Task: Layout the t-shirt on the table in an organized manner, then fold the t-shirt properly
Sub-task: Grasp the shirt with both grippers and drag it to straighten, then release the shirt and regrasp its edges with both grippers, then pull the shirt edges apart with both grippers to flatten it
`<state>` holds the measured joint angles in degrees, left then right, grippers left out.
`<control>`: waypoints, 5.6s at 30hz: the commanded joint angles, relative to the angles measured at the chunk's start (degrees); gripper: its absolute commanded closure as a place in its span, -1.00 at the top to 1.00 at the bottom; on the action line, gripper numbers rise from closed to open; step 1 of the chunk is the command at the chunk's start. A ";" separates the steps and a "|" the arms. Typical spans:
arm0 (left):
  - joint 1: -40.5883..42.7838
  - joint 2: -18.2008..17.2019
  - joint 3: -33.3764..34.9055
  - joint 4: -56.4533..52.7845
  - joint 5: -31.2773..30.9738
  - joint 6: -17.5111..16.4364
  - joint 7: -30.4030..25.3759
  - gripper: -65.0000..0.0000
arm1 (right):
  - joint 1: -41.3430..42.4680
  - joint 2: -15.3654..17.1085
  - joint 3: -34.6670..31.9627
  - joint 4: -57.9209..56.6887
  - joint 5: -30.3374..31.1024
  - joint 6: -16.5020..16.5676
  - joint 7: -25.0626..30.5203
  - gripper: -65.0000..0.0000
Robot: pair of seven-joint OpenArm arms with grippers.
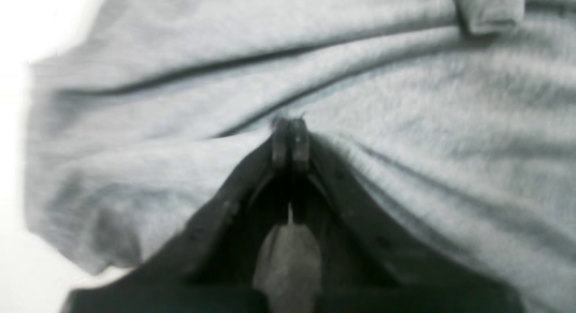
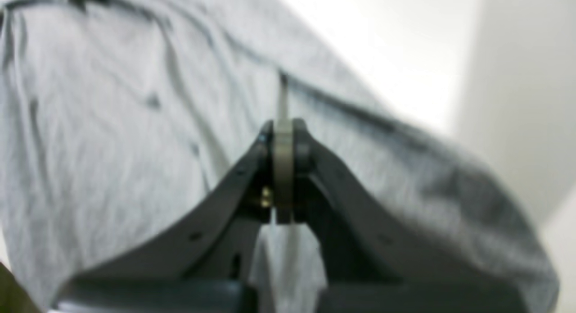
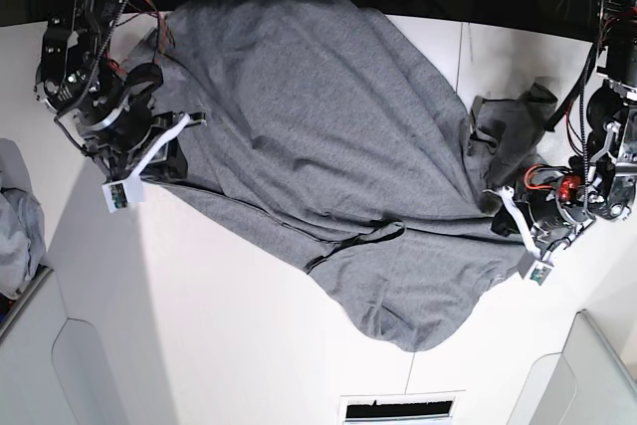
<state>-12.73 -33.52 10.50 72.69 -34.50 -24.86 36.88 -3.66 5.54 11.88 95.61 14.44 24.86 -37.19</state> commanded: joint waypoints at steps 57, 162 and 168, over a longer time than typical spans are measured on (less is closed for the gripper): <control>17.35 -3.76 -21.88 -1.25 -4.81 -7.28 -0.85 -0.01 | -17.29 6.05 -7.23 16.65 4.98 0.50 -6.58 -1.00; 15.56 -1.25 -28.72 -10.05 -7.45 -10.56 -3.91 0.06 | -23.43 5.18 10.75 3.56 14.25 1.95 -8.68 -0.06; 15.56 -1.22 -28.09 -10.84 -6.40 -8.81 -3.98 0.06 | -21.44 4.70 10.40 -0.68 15.63 2.29 -8.66 -0.06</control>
<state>3.64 -33.54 -17.32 61.14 -40.05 -33.28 33.61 -24.73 9.82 22.26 94.56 30.06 26.85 -45.65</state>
